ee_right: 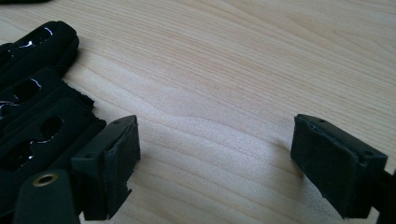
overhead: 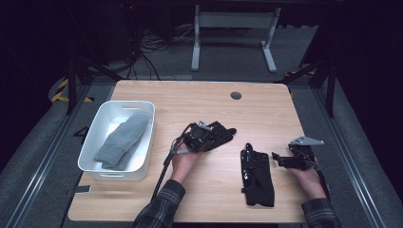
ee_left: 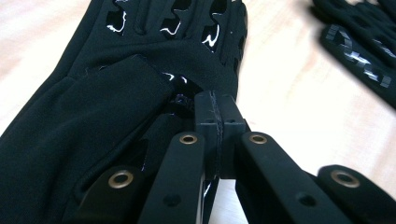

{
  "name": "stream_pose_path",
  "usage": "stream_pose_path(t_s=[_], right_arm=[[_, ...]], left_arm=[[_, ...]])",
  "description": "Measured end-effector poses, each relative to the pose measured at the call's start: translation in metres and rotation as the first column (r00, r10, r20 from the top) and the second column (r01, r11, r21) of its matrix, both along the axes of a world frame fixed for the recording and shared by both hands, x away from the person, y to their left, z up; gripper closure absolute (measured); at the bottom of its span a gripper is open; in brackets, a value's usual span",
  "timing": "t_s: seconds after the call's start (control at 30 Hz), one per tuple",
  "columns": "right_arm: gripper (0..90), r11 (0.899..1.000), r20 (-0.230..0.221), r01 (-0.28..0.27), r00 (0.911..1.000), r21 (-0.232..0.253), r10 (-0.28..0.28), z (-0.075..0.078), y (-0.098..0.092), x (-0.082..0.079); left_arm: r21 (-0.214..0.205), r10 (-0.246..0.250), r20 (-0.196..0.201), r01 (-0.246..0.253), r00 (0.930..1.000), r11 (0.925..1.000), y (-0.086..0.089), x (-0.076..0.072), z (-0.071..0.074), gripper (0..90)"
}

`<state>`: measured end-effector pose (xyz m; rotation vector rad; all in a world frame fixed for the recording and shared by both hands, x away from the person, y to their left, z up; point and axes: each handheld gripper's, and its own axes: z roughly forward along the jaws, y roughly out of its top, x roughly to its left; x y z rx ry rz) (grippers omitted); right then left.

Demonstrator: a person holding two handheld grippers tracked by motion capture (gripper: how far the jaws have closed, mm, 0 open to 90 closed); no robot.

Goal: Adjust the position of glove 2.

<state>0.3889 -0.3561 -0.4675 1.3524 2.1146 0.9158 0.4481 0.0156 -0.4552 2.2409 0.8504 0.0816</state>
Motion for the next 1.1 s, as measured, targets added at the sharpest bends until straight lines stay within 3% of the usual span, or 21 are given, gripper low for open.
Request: stream_pose_path(t_s=[0.1, 0.2, 0.23, 0.4, 0.5, 0.7, 0.9, 1.1], right_arm=[[16.2, 1.0, 0.0, -0.001, 1.0, 0.0, 0.001, 0.0, 0.0, 0.0], [16.2, 1.0, 0.0, -0.001, 1.0, 0.0, 0.001, 0.0, 0.0, 0.0], [16.2, 1.0, 0.0, -0.001, 1.0, 0.001, 0.001, 0.0, 0.0, 0.0], [16.3, 1.0, -0.001, -0.002, 1.0, 0.002, 0.002, 0.0, 0.0, 0.0], [16.3, 1.0, -0.001, -0.002, 1.0, 0.003, 0.002, 0.0, 0.0, 0.0], [16.4, 1.0, 0.0, -0.002, 1.0, 0.003, 0.002, 0.0, 0.0, 0.0], [16.4, 1.0, 0.0, -0.003, 1.0, 0.002, 0.003, 0.0, 0.0, 0.0], [16.4, 1.0, -0.001, -0.003, 1.0, 0.003, 0.003, 0.0, 0.0, 0.0]], left_arm=[[-0.003, -0.015, 0.009, 0.015, 0.9998, 0.9999, -0.003, -0.005, 0.002, 90.0], [-0.007, -0.022, 0.036, 0.023, 0.9991, 0.9997, -0.002, -0.005, 0.013, 90.0], [-0.005, -0.019, 0.059, 0.019, 0.9981, 0.9998, 0.001, -0.001, 0.023, 90.0], [0.021, 0.004, 0.081, -0.006, 0.9967, 0.9998, 0.009, 0.017, 0.032, 90.0], [0.061, 0.024, 0.073, -0.029, 0.9971, 0.9977, 0.016, 0.036, 0.029, 90.0], [0.119, 0.037, 0.016, -0.038, 0.9992, 0.9921, 0.016, 0.049, 0.008, 90.0], [0.121, 0.026, 0.002, -0.026, 0.9997, 0.9924, 0.018, 0.041, 0.007, 90.0], [0.117, -0.02, -0.019, 0.022, 0.9996, 0.9929, 0.023, 0.021, 0.007, 90.0]])
